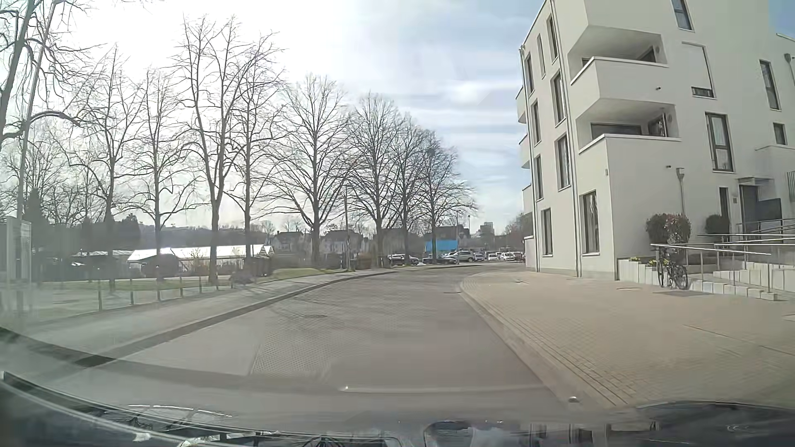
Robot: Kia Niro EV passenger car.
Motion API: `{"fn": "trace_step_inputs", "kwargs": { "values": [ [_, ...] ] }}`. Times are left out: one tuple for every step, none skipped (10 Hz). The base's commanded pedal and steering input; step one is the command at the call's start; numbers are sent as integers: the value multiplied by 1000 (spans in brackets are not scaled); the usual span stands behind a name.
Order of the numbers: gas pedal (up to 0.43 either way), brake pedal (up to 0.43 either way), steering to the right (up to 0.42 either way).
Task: Follow the waypoints while adhering to traffic rules and regulations
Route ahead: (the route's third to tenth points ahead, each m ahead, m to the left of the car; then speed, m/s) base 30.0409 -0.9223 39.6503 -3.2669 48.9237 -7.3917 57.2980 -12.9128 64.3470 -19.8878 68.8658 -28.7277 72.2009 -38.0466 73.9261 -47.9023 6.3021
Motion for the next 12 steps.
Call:
{"fn": "trace_step_inputs", "kwargs": {
  "values": [
    [110,0,0],
    [110,0,-1],
    [110,0,-2],
    [110,0,-2],
    [110,0,-1],
    [110,0,-1],
    [110,0,-1],
    [110,0,-1],
    [110,0,-1],
    [110,0,-1],
    [110,0,-1],
    [110,0,-1]
  ]
}}
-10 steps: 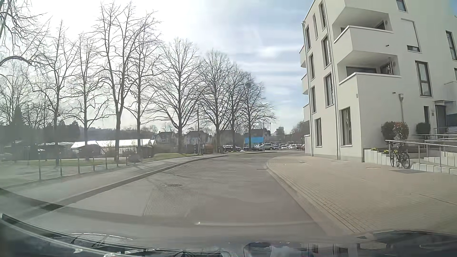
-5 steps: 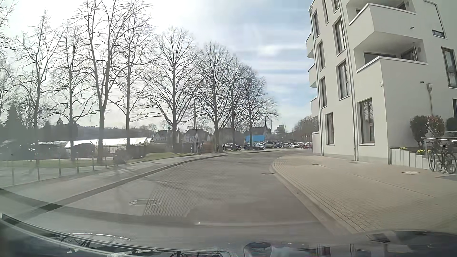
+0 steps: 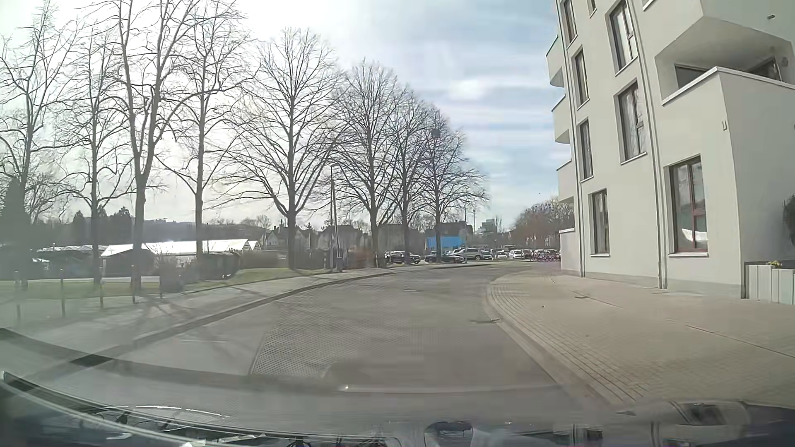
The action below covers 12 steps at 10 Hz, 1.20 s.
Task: Follow the waypoints while adhering to traffic rules and regulations
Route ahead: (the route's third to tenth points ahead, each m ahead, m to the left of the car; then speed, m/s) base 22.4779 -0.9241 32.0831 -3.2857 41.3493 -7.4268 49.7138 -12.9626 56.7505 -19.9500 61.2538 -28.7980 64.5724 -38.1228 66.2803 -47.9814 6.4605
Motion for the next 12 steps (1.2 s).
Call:
{"fn": "trace_step_inputs", "kwargs": {
  "values": [
    [110,0,0],
    [110,0,0],
    [110,0,1],
    [110,0,2],
    [110,0,2],
    [110,0,5],
    [110,0,10],
    [110,0,14],
    [110,0,17],
    [110,0,21],
    [110,0,30],
    [110,0,36]
  ]
}}
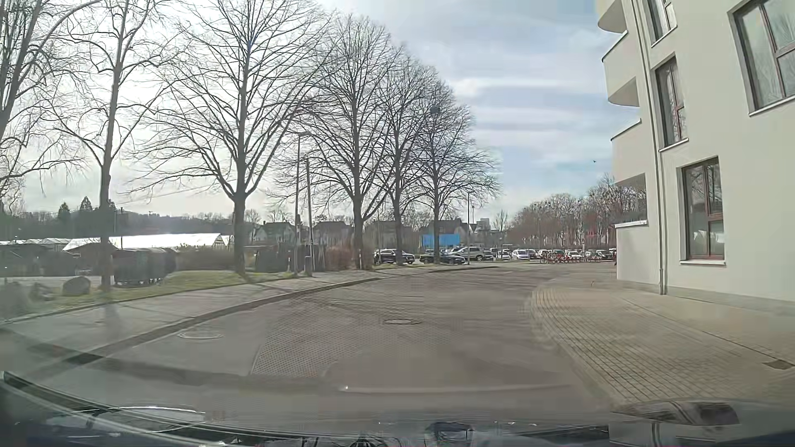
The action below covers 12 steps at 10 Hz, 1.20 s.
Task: Follow the waypoints while adhering to traffic rules and regulations
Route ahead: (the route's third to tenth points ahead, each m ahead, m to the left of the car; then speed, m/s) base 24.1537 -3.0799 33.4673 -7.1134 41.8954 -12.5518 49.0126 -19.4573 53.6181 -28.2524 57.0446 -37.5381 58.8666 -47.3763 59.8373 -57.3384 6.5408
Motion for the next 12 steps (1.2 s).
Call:
{"fn": "trace_step_inputs", "kwargs": {
  "values": [
    [110,0,40],
    [110,0,42],
    [110,0,48],
    [110,0,60],
    [110,0,69],
    [110,0,70],
    [110,0,69],
    [110,0,70],
    [110,0,71],
    [110,0,71],
    [110,0,71],
    [110,0,70]
  ]
}}
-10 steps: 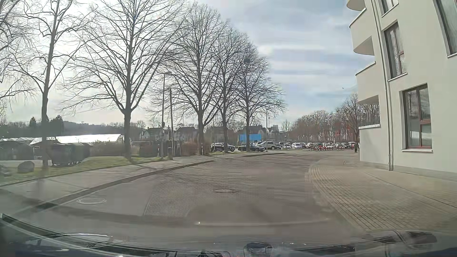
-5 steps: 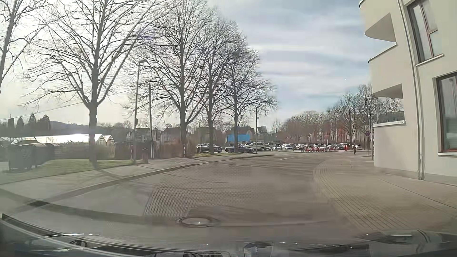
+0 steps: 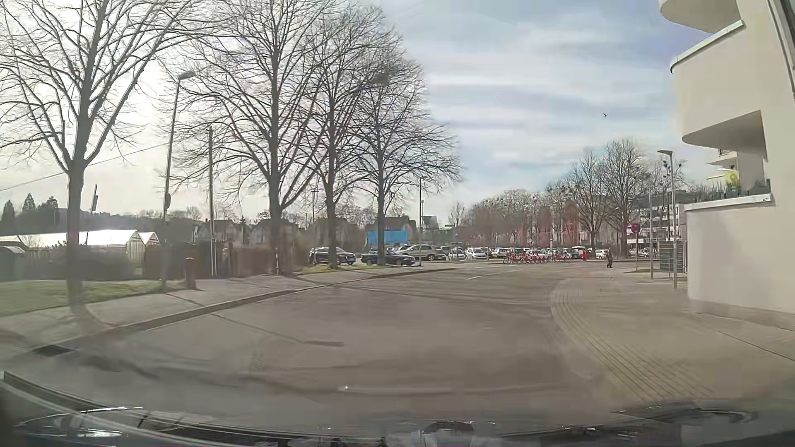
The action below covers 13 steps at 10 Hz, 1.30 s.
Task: Follow the waypoints while adhering to traffic rules and regulations
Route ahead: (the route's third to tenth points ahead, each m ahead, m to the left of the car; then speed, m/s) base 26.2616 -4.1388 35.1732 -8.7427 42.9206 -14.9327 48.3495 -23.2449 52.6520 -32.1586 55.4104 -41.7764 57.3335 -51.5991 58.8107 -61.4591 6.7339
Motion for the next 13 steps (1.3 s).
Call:
{"fn": "trace_step_inputs", "kwargs": {
  "values": [
    [110,0,71],
    [110,0,70],
    [110,0,73],
    [110,0,74],
    [59,0,74],
    [0,0,74],
    [0,0,77],
    [0,0,78],
    [0,0,78],
    [0,0,79],
    [0,0,79],
    [0,0,79],
    [0,0,78]
  ]
}}
